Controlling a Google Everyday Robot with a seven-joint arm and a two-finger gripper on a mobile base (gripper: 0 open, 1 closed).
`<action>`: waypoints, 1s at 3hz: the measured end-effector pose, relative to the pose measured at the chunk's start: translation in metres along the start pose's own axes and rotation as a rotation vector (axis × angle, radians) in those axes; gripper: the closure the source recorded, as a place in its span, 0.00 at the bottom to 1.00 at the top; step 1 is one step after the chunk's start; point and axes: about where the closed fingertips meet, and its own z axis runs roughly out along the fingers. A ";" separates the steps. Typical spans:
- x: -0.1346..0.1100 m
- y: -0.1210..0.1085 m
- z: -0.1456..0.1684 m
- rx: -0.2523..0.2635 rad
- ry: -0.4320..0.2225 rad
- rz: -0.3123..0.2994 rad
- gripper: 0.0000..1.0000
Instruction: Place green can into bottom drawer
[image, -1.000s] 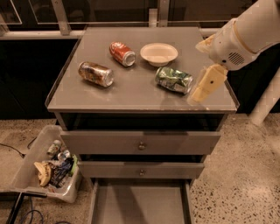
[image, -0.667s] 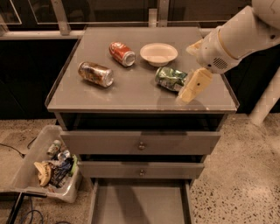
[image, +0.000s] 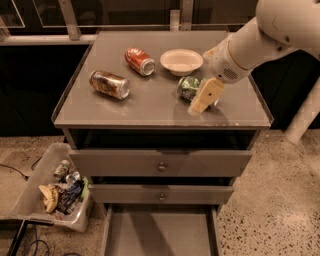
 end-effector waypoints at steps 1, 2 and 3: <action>0.008 -0.020 0.022 0.029 0.031 0.016 0.00; 0.019 -0.032 0.046 0.040 0.067 0.048 0.00; 0.029 -0.041 0.063 0.042 0.090 0.081 0.00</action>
Offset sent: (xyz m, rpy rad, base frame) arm 0.0713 -0.0141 -0.0589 -0.0646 0.0269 -0.1393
